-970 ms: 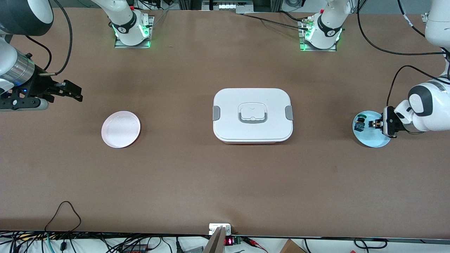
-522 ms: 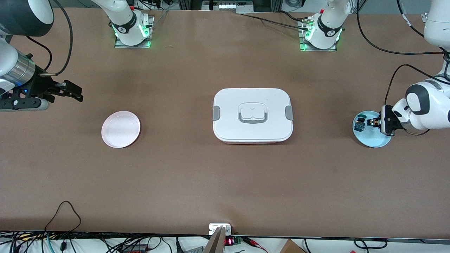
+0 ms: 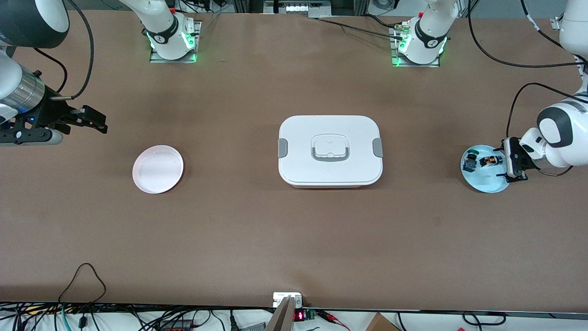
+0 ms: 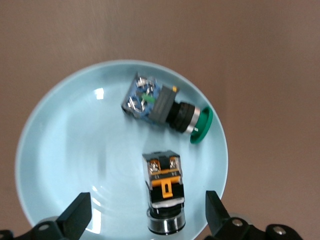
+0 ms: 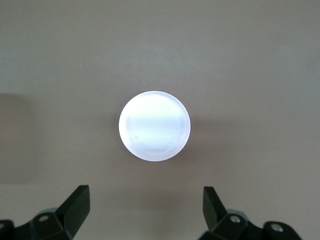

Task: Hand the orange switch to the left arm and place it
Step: 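Lower the orange switch into the light-blue dish with the left gripper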

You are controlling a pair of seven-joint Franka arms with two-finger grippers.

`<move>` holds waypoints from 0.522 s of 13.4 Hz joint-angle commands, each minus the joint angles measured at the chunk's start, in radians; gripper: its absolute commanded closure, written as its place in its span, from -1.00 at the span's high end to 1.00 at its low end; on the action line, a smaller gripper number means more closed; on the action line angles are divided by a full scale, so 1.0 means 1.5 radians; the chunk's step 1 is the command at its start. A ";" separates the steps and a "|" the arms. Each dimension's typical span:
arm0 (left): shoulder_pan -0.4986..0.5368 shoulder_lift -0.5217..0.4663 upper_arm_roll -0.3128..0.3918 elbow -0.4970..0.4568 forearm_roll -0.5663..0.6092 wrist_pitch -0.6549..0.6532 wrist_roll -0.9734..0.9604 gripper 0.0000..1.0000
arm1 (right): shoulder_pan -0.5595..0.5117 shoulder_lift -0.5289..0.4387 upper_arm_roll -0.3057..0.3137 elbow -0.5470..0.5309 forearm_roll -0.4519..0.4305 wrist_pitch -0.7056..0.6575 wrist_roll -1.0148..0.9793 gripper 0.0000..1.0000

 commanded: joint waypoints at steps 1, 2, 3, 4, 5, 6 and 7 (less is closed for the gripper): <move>0.008 -0.056 -0.013 -0.015 -0.014 -0.039 0.017 1.00 | -0.002 -0.013 0.000 -0.014 0.009 0.011 0.007 1.00; 0.007 -0.065 -0.016 -0.013 -0.014 -0.050 0.015 1.00 | -0.001 -0.013 0.000 -0.014 0.009 0.011 0.007 1.00; 0.007 -0.073 -0.022 -0.010 -0.014 -0.060 0.011 1.00 | 0.000 -0.013 0.000 -0.014 0.009 0.010 0.007 1.00; 0.004 -0.081 -0.025 -0.008 -0.014 -0.065 0.007 1.00 | 0.000 -0.012 0.000 -0.014 0.009 0.011 0.007 1.00; -0.001 -0.093 -0.025 -0.008 -0.014 -0.065 -0.001 1.00 | 0.000 -0.012 0.000 -0.013 0.009 0.011 0.007 1.00; -0.009 -0.106 -0.024 -0.008 -0.014 -0.067 -0.008 1.00 | 0.000 -0.012 0.000 -0.013 0.009 0.010 0.006 1.00; -0.016 -0.121 -0.024 -0.006 -0.014 -0.080 -0.015 1.00 | 0.000 -0.012 0.000 -0.013 0.009 0.010 0.007 1.00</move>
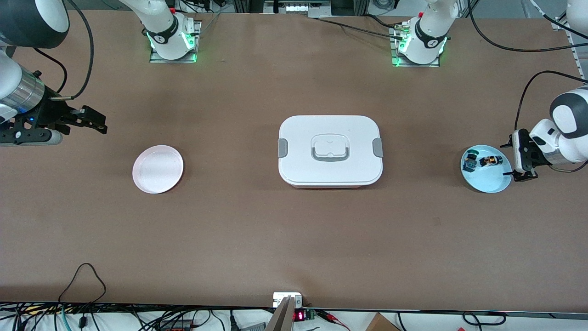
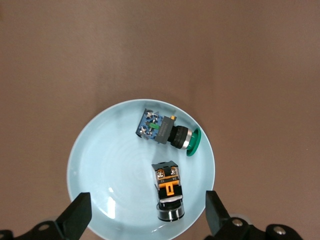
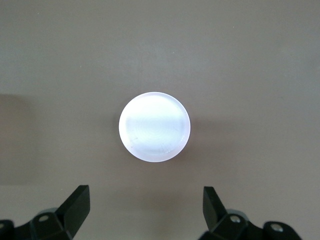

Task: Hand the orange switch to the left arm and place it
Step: 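Lower the orange switch into the light-blue dish with the left gripper, then open the left gripper and lift it away from the dish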

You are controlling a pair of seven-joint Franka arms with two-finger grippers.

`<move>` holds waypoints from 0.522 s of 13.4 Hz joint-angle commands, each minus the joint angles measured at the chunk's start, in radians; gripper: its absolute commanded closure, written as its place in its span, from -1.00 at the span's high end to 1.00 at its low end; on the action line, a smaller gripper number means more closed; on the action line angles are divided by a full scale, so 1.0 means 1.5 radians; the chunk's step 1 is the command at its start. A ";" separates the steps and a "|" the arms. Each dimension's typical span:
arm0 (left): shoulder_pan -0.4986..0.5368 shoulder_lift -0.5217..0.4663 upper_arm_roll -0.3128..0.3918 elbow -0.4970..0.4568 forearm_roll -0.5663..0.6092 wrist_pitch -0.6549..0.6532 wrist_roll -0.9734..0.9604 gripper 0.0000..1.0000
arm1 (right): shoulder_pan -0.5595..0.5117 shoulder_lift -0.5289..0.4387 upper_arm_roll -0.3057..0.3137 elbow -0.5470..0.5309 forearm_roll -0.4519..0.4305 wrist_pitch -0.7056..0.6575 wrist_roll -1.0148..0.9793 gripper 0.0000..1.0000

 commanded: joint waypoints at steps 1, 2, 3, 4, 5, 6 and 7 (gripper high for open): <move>-0.013 -0.049 -0.002 0.003 -0.012 -0.037 -0.016 1.00 | 0.000 -0.013 0.000 -0.013 0.009 0.008 0.007 1.00; -0.029 -0.058 -0.001 0.019 -0.009 -0.049 -0.016 1.00 | 0.000 -0.012 0.000 -0.013 0.009 0.008 0.006 1.00; -0.035 -0.066 -0.001 0.032 -0.007 -0.061 -0.017 1.00 | 0.000 -0.012 0.000 -0.013 0.009 0.008 0.006 1.00; -0.039 -0.073 -0.001 0.043 -0.007 -0.081 -0.027 1.00 | 0.000 -0.013 0.000 -0.013 0.009 0.008 0.006 1.00; -0.043 -0.075 -0.001 0.057 -0.006 -0.097 -0.035 1.00 | -0.001 -0.012 0.000 -0.013 0.009 0.008 0.006 1.00; -0.050 -0.075 -0.001 0.076 -0.006 -0.104 -0.036 1.00 | -0.001 -0.012 0.000 -0.013 0.009 0.008 0.006 1.00; -0.061 -0.075 0.000 0.095 -0.006 -0.112 -0.039 1.00 | -0.001 -0.013 0.000 -0.013 0.009 0.008 0.007 1.00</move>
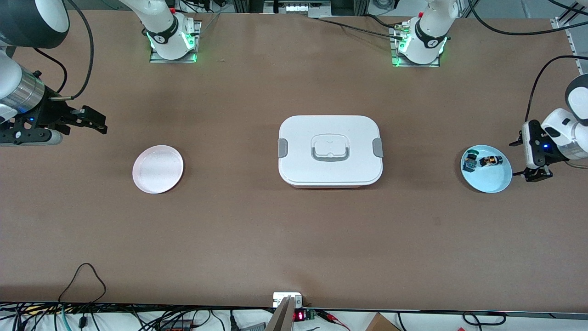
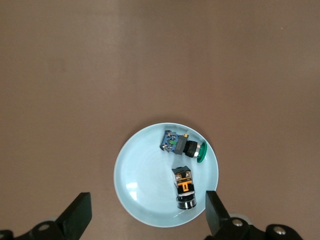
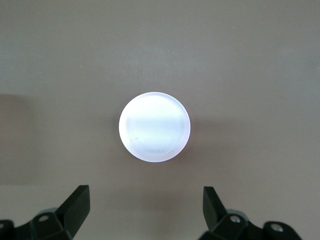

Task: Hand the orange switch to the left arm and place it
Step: 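Open the left gripper and lift it away from the dish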

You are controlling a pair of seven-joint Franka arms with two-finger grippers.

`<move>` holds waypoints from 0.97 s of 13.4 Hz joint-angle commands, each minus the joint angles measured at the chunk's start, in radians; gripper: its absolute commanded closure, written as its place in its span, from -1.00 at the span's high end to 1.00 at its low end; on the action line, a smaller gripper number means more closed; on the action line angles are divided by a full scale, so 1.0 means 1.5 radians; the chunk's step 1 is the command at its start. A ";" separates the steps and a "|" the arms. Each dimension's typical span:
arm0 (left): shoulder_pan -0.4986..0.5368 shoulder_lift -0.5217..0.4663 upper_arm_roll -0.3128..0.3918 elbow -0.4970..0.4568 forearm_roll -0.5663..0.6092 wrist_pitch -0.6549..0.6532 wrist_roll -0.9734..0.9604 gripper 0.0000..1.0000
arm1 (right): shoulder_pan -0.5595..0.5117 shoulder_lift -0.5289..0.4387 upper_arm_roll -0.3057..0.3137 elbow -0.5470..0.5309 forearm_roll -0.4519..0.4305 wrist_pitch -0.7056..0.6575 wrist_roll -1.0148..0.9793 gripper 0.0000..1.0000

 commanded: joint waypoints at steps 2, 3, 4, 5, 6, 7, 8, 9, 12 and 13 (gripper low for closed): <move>-0.036 -0.002 0.007 0.083 -0.003 -0.074 -0.048 1.00 | -0.001 -0.012 0.000 -0.013 0.009 0.009 0.007 1.00; -0.042 -0.003 0.007 0.102 -0.003 -0.093 -0.071 1.00 | -0.001 -0.012 0.000 -0.013 0.009 0.009 0.007 1.00; -0.045 -0.010 0.007 0.118 -0.002 -0.107 -0.107 1.00 | -0.001 -0.012 0.000 -0.013 0.009 0.009 0.007 1.00; -0.058 -0.017 0.008 0.123 -0.003 -0.114 -0.148 1.00 | -0.001 -0.012 0.000 -0.014 0.010 0.009 0.007 1.00; -0.075 -0.026 0.011 0.123 -0.004 -0.124 -0.197 1.00 | -0.002 -0.012 0.000 -0.013 0.010 0.010 0.007 1.00; -0.084 -0.033 0.012 0.123 -0.004 -0.129 -0.262 1.00 | -0.002 -0.012 0.000 -0.013 0.010 0.010 0.007 1.00; -0.097 -0.042 0.012 0.123 -0.002 -0.131 -0.328 1.00 | -0.001 -0.012 0.000 -0.013 0.010 0.011 0.007 1.00; -0.115 -0.050 0.012 0.123 -0.002 -0.149 -0.399 1.00 | -0.001 -0.012 0.000 -0.013 0.010 0.011 0.007 1.00; -0.158 -0.070 0.014 0.124 -0.002 -0.188 -0.654 1.00 | -0.003 -0.012 0.000 -0.014 0.011 0.011 0.007 1.00; -0.169 -0.077 0.018 0.124 -0.002 -0.193 -0.727 1.00 | -0.004 -0.012 -0.001 -0.014 0.011 0.011 0.007 1.00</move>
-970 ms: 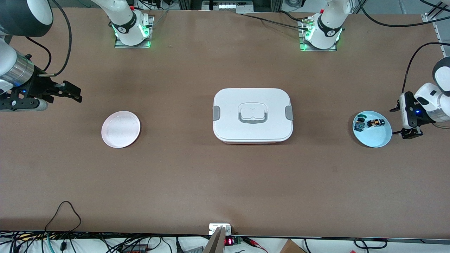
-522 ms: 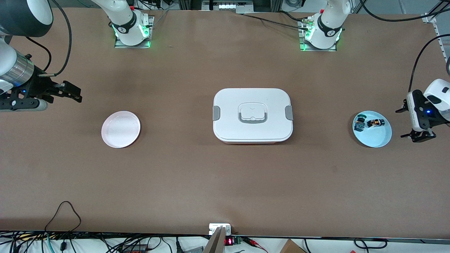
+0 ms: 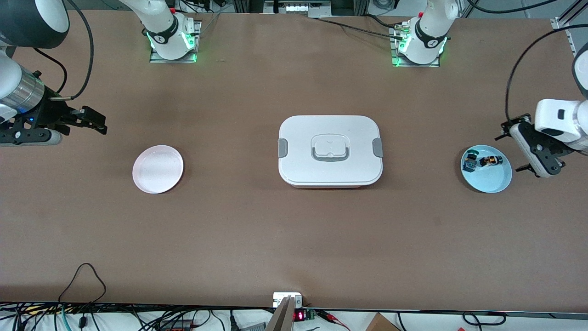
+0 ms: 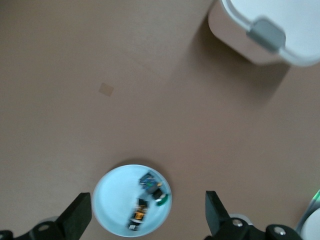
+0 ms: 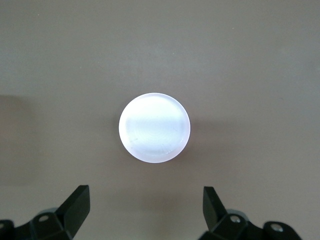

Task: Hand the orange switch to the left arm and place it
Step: 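Open the left gripper and lift it away from the dish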

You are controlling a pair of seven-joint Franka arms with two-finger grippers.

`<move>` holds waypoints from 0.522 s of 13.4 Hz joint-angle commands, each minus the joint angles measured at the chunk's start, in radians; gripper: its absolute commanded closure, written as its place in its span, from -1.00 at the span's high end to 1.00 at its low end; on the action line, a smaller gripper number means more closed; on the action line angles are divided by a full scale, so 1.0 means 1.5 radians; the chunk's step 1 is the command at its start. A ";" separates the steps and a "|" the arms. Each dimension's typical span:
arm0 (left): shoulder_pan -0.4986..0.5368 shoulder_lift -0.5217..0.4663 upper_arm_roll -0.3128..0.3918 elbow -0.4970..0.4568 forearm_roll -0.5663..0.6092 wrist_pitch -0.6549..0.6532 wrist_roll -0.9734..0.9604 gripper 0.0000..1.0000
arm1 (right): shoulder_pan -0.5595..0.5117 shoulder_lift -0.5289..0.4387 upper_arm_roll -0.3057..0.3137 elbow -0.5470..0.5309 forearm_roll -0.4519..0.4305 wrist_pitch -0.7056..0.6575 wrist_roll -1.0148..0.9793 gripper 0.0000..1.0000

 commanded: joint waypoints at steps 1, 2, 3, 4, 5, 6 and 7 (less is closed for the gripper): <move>-0.041 -0.020 0.025 0.002 -0.002 -0.026 -0.191 1.00 | -0.005 -0.012 0.000 -0.014 0.011 0.009 0.007 1.00; -0.060 -0.022 0.036 0.002 -0.002 -0.026 -0.247 1.00 | -0.005 -0.012 0.000 -0.014 0.011 0.009 0.007 1.00; -0.080 -0.022 0.051 0.002 -0.002 -0.028 -0.306 1.00 | -0.006 -0.012 0.000 -0.014 0.011 0.009 0.008 1.00; -0.098 -0.022 0.068 0.003 -0.003 -0.044 -0.364 1.00 | -0.006 -0.012 -0.001 -0.014 0.011 0.009 0.008 1.00; -0.119 -0.025 0.085 0.003 -0.003 -0.064 -0.430 1.00 | -0.006 -0.011 -0.001 -0.014 0.011 0.009 0.008 1.00; -0.142 -0.031 0.101 0.003 -0.002 -0.087 -0.508 1.00 | -0.006 -0.011 -0.001 -0.014 0.011 0.009 0.008 1.00; -0.152 -0.034 0.102 0.003 -0.001 -0.097 -0.555 1.00 | -0.006 -0.011 -0.001 -0.014 0.011 0.009 0.008 1.00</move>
